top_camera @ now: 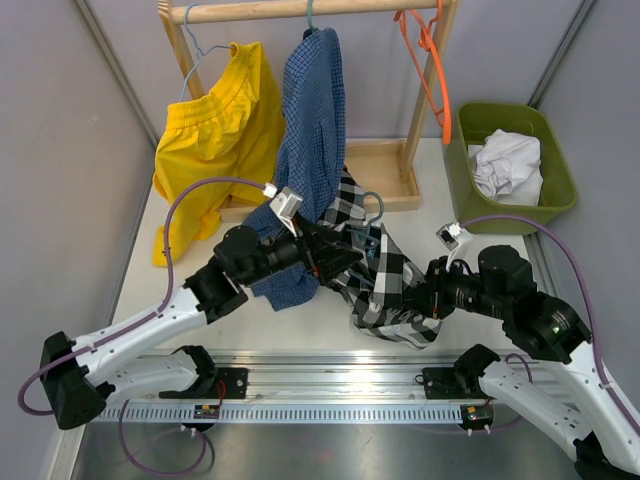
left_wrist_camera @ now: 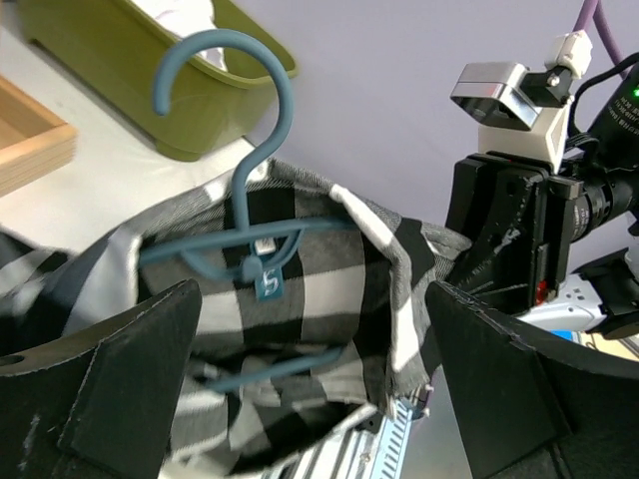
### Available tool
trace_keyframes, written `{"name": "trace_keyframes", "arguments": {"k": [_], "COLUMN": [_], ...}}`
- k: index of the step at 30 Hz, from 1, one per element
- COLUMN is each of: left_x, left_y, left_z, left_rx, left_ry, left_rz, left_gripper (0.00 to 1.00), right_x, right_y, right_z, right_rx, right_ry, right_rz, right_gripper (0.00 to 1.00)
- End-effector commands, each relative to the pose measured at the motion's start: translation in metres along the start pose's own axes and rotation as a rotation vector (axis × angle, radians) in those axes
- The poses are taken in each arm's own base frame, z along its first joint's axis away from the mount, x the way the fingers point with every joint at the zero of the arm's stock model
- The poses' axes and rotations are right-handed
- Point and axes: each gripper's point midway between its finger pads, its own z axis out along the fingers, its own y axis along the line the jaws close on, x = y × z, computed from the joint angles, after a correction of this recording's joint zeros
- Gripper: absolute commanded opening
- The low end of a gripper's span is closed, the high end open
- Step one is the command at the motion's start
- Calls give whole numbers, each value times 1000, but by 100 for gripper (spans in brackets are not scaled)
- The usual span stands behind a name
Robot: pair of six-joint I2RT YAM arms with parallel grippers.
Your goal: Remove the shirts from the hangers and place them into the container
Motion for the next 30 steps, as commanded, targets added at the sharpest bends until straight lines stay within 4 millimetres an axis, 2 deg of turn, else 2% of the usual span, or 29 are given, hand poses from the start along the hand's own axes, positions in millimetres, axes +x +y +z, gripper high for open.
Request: {"name": "trace_keyframes", "arguments": {"k": [1,5,11,17,21,25,30], "left_x": [-29,-30,-33,-39,-36,-22,-19], "left_y": [-32,-28,-21,-39,-26,-4,19], "left_z": [17,29,36,32,39,56,60], "left_rx": [160,147,83,118,60,-18,-128], "left_ry": [-98,-107,-107,-112,-94,-44,-44], "left_rz": [1,32,103,121,159,167,167], "left_gripper": [99,99,99,99,99,99,98], "right_x": [-22,-22,-18,-16,-19,-22,-24], "right_y": [41,45,43,38,40,42,44], "right_z": [-7,-6,-6,-3,-3,-5,-11], "right_rx": [-183,-210,-204,-179,-187,-190,-189], "right_ry": [-56,-51,-33,-25,-29,-31,-51], "right_rz": [-33,-30,-36,-41,-45,-50,-57], "right_gripper": [0,0,0,0,0,0,0]}}
